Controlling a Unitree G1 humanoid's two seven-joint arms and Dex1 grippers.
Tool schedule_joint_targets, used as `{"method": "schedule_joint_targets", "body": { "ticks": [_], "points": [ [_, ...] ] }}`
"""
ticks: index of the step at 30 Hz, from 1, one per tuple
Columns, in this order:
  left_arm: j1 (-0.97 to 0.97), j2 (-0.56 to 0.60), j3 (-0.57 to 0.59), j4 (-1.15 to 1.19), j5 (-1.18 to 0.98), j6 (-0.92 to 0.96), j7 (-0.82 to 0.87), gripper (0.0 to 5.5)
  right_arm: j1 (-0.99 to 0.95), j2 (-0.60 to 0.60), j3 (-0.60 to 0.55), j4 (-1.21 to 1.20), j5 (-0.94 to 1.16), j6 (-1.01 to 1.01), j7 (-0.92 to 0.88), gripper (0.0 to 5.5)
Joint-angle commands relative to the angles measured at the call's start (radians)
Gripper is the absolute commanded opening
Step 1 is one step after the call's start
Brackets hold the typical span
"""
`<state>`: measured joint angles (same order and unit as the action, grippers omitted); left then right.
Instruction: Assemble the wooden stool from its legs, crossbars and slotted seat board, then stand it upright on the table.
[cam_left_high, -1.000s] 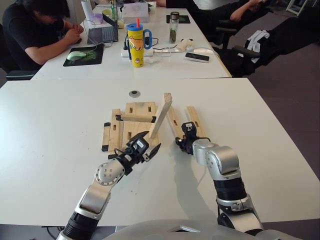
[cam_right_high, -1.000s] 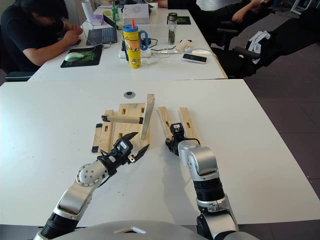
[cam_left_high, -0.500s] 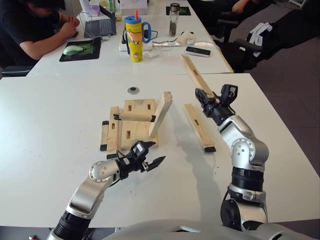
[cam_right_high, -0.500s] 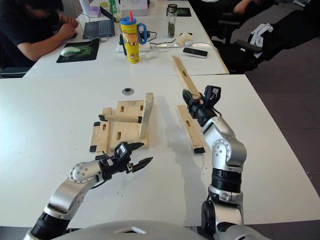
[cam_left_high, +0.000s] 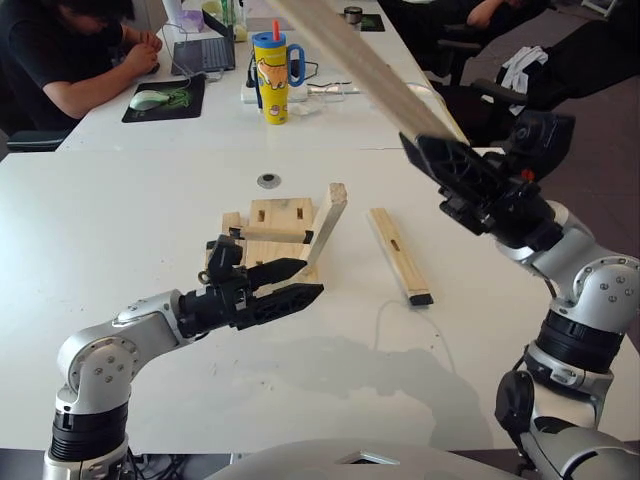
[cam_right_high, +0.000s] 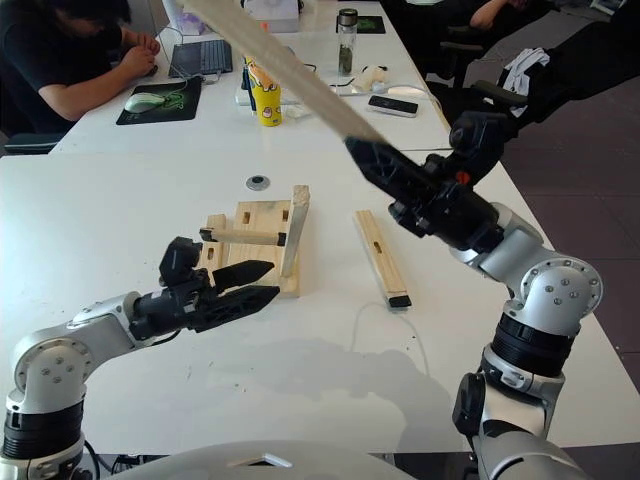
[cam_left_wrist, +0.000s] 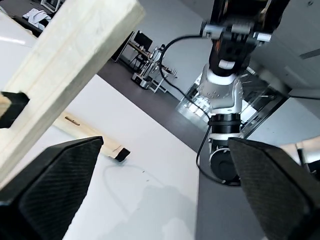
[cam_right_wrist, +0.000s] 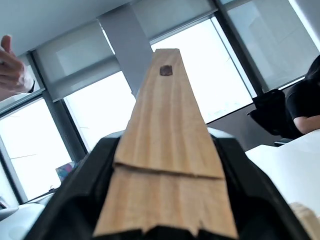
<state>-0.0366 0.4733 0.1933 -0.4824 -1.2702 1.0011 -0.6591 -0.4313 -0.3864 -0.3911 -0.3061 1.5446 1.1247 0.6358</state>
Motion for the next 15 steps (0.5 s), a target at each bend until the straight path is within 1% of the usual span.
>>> {"method": "schedule_joint_targets", "body": {
  "ticks": [1, 3, 7, 15],
  "points": [
    [-0.005, -0.002, 0.063, 0.028, -0.276, 0.0, 0.126, 5.23, 0.181, -0.016, 0.095, -0.076, 0.062, 0.042, 0.025, 2.06],
    [-0.008, 0.001, 0.068, 0.025, -0.369, -0.026, 0.184, 5.27, 0.259, -0.008, 0.136, -0.063, 0.02, 0.031, 0.034, 2.06],
    [-0.017, 0.005, 0.058, 0.005, -0.448, -0.074, 0.258, 5.27, 0.346, -0.011, 0.18, -0.059, -0.007, 0.011, 0.084, 2.06],
    [-0.048, 0.028, 0.044, 0.032, -0.473, -0.127, 0.308, 5.27, 0.393, -0.041, 0.228, -0.05, -0.061, -0.014, 0.164, 2.06]
  ]
}}
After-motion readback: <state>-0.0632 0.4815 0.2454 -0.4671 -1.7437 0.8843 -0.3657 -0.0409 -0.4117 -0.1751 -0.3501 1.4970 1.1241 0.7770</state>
